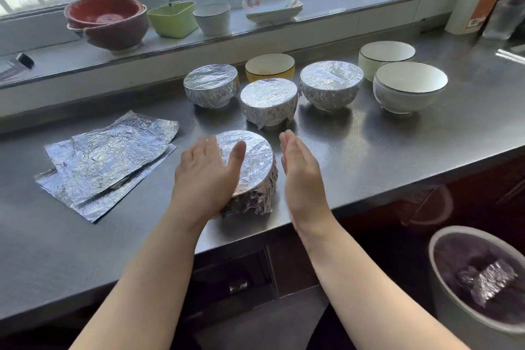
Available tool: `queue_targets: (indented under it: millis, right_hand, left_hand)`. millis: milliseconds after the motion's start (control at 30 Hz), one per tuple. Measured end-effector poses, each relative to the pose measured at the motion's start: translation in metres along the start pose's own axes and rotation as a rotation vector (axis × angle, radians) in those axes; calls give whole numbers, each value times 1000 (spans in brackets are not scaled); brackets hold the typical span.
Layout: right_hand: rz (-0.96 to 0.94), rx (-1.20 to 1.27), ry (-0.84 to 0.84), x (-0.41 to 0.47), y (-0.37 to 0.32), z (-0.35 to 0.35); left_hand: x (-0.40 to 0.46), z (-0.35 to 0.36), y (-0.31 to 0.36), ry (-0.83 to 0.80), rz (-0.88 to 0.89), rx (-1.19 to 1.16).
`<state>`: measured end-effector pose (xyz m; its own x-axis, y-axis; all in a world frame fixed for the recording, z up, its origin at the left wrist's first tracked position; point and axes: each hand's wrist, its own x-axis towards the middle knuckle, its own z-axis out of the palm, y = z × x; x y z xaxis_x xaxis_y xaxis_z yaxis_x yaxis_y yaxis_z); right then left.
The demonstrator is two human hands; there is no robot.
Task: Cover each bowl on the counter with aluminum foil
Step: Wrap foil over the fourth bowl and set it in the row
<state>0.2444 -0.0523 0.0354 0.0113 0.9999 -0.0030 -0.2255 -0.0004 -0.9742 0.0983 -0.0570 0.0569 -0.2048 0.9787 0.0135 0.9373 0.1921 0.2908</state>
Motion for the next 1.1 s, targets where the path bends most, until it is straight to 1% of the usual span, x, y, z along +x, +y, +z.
queue_targets:
  millis: [100,233,333,400,467,567,733,900,1100]
  right_hand:
    - [-17,-83,-27,0,-4,2]
    - [-24,-182,-18,5,-11,0]
    - [-64,-201,-43,5,-16,3]
    - [-96,-244,-87,3,-19,9]
    - [-117,-311,-135,2,-19,14]
    - [-131,-426,-192,5,-16,18]
    - [-127,-553,-234,8,-11,20]
    - [-62,-533,-238,9,-7,20]
    - [19,-381,-169,12,-5,22]
  left_hand:
    - [4,-1,-6,-21,-22,-118]
    - [9,-5,-24,38,8,-139]
    - [0,-7,-20,81,87,-117]
    - [1,-7,-17,113,191,-59]
    - [9,-3,-17,104,259,15]
    - [17,5,-23,67,286,46]
    - [17,8,-25,65,292,38]
    - [15,8,-24,61,279,28]
    - [13,7,-21,77,263,32]
